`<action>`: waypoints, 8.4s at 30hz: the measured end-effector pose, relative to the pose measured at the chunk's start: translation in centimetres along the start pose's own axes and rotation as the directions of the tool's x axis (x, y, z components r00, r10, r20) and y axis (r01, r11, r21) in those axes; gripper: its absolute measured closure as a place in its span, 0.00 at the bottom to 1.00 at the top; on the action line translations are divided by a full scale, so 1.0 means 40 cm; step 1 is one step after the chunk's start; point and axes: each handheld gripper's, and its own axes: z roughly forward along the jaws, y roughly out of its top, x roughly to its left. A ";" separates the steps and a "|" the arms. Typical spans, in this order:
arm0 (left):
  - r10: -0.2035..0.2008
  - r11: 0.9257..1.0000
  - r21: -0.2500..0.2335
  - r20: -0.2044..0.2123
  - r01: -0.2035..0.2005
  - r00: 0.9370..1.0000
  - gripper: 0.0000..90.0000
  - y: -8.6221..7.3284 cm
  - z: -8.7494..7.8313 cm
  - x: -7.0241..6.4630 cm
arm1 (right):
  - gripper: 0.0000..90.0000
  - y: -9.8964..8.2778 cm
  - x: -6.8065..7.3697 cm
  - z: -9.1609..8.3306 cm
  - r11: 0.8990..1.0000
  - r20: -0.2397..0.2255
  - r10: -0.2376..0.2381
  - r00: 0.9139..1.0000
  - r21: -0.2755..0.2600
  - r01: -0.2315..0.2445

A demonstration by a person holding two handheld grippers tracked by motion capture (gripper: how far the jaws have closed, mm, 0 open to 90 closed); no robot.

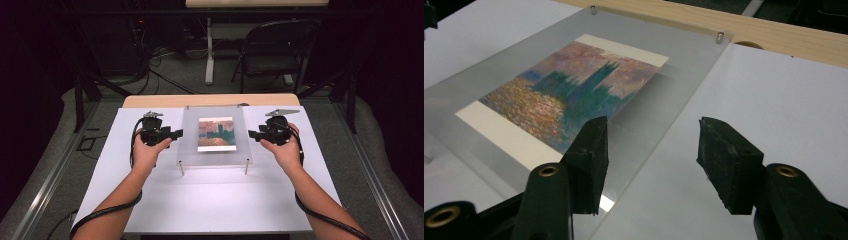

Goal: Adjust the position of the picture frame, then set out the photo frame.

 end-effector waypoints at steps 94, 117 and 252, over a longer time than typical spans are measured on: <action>-0.275 0.951 0.174 0.090 0.257 0.957 0.32 0.038 0.257 0.086 | 0.41 0.036 -0.093 0.276 0.921 -0.069 0.360 0.930 0.183 -0.343; -0.286 0.943 0.190 0.043 0.274 0.957 0.35 0.052 0.248 0.076 | 0.43 0.040 -0.084 0.272 0.923 -0.044 0.358 0.933 0.168 -0.347; -0.027 1.000 -0.002 0.097 0.028 0.995 0.72 0.040 -0.150 -0.100 | 0.76 0.088 0.127 -0.131 1.000 0.036 -0.009 0.999 -0.001 0.009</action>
